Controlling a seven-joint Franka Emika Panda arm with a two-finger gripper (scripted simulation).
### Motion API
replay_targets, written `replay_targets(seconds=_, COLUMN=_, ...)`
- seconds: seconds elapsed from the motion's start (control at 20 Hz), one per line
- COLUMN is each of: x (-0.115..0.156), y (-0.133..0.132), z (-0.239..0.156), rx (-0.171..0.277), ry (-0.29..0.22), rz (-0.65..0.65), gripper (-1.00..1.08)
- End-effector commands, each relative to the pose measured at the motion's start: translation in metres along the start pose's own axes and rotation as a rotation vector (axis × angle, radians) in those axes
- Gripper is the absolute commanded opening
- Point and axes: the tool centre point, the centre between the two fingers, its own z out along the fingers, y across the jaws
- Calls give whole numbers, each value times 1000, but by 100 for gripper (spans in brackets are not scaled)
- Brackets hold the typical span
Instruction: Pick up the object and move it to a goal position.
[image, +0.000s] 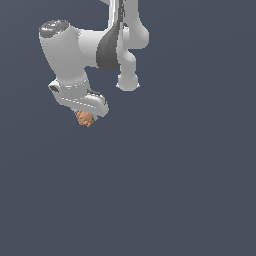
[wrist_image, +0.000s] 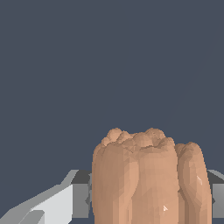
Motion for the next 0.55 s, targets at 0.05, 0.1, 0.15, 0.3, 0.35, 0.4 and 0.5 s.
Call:
replay_targets(seconds=0.05, x=3, y=23, z=-20, rx=-1, ry=-1, rz=-2, gripper=-100)
replay_targets(seconds=0.1, x=3, y=29, z=-24, rx=-1, ry=-1, rz=-2, gripper=-100)
replay_targets(seconds=0.15, x=4, y=33, z=-27, rx=-1, ry=-1, rz=-2, gripper=-100)
replay_targets(seconds=0.3, x=6, y=41, z=-34, rx=-2, ry=-1, rz=-2, gripper=-100)
replay_targets(seconds=0.35, x=7, y=43, z=-36, rx=-2, ry=-1, rz=-2, gripper=-100)
replay_targets(seconds=0.4, x=7, y=44, z=-36, rx=-2, ry=-1, rz=-2, gripper=-100)
replay_targets(seconds=0.5, x=8, y=44, z=-37, rx=-2, ry=-1, rz=-2, gripper=-100)
